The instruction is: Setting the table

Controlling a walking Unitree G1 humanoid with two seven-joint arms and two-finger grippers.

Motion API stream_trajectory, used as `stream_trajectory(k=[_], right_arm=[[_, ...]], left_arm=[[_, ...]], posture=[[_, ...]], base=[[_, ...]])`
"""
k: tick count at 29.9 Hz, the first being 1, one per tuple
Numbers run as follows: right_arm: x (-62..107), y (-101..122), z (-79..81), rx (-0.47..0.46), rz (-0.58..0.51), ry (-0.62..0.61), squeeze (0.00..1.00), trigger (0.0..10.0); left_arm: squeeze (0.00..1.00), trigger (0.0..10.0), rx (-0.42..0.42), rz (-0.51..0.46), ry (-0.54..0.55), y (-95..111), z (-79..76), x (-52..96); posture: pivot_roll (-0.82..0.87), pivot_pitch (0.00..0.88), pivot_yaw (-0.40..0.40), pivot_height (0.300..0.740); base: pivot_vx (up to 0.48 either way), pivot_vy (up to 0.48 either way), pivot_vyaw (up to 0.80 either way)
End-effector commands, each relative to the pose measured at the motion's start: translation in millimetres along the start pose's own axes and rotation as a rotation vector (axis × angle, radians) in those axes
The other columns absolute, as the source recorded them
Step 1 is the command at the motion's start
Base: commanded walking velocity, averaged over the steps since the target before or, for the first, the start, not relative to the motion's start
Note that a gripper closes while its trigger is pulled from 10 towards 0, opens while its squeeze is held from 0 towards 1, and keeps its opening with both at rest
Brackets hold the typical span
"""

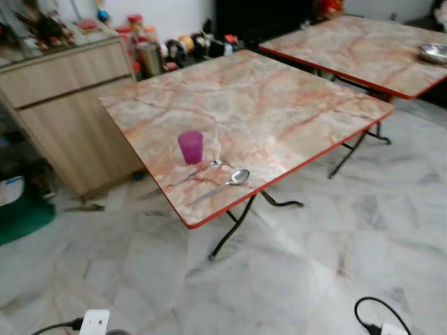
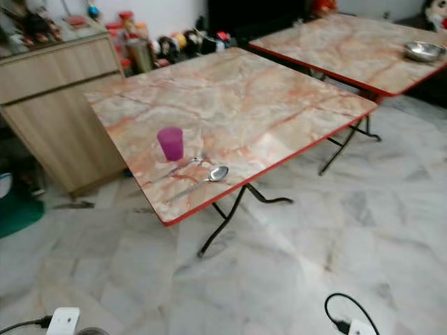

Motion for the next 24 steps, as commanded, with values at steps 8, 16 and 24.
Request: stream_trajectory(k=[8,16,24], right_arm=[[0.1,-1.6,-5.6,0.006,0.008,-0.013,0.00,10.0],[0.3,-2.2,-4.8,0.004,0.007,-0.005,0.00,10.0],[0.4,-3.4,-4.7,-0.012,0.011,-0.007,0.00,10.0]], left_arm=[[0.00,10.0,-0.011,0.000,-0.009,1.2,-4.0,-0.6],[0.00,10.0,-0.012,-0.002,-0.011,1.4,-4.5,-0.6],[0.00,10.0,-0.014,-0.006,-0.025,1.5,-6.4,-0.6]], posture=[[0.00,0.056,0.073,0.740],[0.00,0.044,0.072,0.740],[0.00,0.038,0.072,0.740]], base=[[0.250,-0.367,0.80],[0.252,-0.367,0.00],[0.249,-0.368,0.00]])
Point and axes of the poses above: a point about 5 cm out from each wrist's last joint towards the gripper, its own x axis pointing back from the gripper into the wrist, its own y axis along the axis of the wrist's last joint, z = x × y, the point moved 3 cm from there along -x, pointing out of the wrist towards the gripper, and after that the axes turned 9 degrees about x, right-handed, at the moved point
